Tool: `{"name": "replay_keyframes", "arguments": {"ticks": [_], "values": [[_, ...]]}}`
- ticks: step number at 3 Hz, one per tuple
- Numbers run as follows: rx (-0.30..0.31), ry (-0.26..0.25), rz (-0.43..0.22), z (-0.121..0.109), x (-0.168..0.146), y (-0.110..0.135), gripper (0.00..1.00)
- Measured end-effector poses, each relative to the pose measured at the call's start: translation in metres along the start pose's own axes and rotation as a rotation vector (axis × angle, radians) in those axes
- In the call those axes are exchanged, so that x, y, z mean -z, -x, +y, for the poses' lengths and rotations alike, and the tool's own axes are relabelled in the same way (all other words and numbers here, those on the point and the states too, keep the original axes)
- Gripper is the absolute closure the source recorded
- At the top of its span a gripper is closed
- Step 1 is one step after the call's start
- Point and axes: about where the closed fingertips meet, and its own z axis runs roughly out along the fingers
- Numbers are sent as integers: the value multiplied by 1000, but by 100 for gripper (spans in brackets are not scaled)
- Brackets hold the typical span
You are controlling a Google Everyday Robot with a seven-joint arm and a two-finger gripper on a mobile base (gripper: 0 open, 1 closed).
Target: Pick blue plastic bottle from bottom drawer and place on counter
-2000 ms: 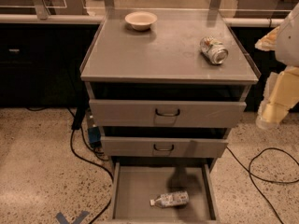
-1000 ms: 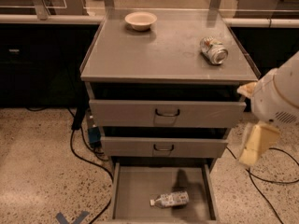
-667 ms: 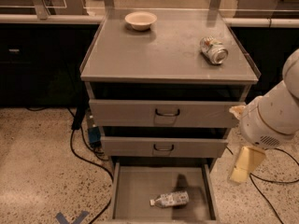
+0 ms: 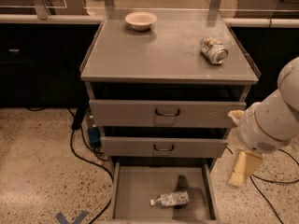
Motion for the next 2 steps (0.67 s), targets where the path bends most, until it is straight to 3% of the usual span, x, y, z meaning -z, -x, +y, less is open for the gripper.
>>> {"name": "replay_keyframes", "arguments": {"ticks": [2], "values": [[12,-21,-46,-6,-87,-12,0]]}}
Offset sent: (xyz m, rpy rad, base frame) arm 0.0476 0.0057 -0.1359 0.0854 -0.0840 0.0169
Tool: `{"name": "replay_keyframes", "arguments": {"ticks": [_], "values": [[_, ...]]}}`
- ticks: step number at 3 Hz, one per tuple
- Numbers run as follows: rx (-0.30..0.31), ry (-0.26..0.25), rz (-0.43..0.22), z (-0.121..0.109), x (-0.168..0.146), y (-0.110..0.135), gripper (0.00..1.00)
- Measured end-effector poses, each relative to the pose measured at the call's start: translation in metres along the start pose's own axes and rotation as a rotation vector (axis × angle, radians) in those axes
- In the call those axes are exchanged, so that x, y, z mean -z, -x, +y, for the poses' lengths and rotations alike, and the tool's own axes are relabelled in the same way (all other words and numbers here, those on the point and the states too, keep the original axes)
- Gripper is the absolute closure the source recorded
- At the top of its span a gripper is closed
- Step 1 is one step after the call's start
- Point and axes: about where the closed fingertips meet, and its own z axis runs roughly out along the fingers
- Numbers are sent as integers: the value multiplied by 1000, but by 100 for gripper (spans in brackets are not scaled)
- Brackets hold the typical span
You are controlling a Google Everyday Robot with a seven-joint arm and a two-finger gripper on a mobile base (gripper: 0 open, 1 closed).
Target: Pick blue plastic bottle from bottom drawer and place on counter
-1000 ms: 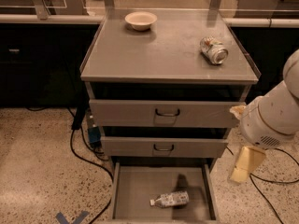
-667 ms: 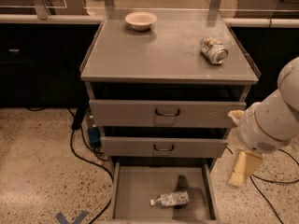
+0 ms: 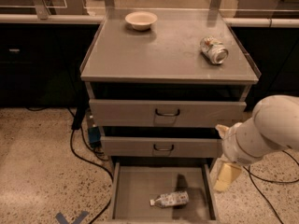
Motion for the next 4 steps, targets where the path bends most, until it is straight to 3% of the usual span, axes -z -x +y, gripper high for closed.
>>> {"name": "replay_keyframes", "arguments": {"ticks": [1,3,4], "values": [[10,-11,-11,-6,-44,-7,0],[18,-23,-37,-3,-60,-15,0],[37,-8,-73,0,-100,-23,0]]}}
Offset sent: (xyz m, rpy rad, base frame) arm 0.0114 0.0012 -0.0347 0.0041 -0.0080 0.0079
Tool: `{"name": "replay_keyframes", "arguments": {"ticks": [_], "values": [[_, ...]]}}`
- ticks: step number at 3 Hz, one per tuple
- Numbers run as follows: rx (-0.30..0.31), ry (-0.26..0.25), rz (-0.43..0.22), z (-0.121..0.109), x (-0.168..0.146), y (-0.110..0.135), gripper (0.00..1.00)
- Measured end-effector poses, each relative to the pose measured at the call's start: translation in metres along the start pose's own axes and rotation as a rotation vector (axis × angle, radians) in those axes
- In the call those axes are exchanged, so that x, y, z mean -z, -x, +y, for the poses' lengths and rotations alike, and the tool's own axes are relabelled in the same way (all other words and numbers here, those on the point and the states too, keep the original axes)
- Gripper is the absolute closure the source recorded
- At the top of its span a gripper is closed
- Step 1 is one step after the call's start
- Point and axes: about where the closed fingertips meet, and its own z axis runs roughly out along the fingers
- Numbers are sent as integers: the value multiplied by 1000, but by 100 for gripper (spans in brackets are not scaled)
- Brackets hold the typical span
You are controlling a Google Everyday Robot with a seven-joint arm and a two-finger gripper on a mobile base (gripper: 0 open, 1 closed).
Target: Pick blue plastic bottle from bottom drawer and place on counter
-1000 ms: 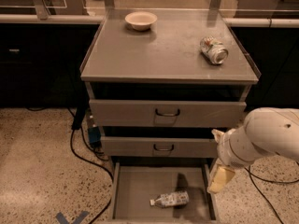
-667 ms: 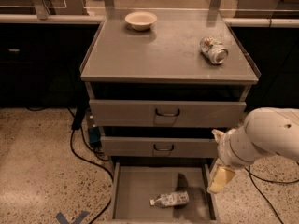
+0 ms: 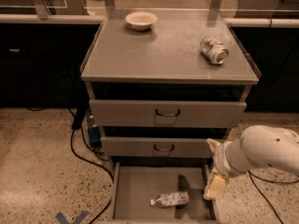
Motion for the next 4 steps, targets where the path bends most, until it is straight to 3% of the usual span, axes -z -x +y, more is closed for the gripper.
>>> {"name": "replay_keyframes", "arguments": {"ticks": [1,3,4], "values": [[21,50,-25,8,-50,-8,0],[31,199,-32,30,-147,-24,0],[31,199,-32,30,-148,-24,0]]}}
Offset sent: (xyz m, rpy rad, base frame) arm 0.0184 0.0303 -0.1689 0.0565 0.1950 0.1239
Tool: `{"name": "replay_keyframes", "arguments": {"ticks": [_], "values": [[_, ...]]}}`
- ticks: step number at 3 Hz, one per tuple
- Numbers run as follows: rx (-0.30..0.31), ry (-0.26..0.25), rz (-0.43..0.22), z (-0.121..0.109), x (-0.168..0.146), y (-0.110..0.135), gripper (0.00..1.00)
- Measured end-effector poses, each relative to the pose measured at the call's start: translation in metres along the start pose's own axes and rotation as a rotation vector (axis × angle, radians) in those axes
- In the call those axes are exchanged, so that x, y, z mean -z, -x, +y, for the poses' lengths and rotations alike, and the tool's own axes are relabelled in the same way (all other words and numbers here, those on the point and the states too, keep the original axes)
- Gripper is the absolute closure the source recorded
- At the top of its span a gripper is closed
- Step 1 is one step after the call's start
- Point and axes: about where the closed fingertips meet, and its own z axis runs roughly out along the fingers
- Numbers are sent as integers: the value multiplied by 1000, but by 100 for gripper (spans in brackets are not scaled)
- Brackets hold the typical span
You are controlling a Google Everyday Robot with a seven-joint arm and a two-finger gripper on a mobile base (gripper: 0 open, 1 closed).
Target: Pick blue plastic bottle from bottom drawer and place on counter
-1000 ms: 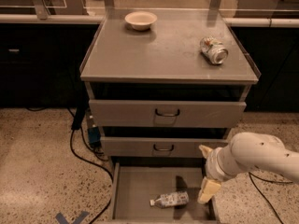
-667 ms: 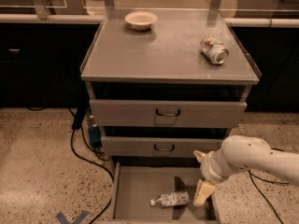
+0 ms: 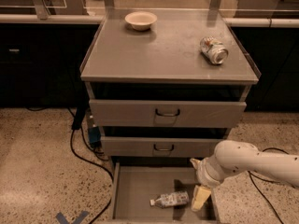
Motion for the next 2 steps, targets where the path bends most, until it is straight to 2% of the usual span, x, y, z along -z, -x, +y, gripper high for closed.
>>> {"name": "replay_keyframes", "arguments": {"ticks": [1,2], "values": [[6,-3,49,0,-15,-3,0],[11,19,77,-3,-53,-12,0]]}}
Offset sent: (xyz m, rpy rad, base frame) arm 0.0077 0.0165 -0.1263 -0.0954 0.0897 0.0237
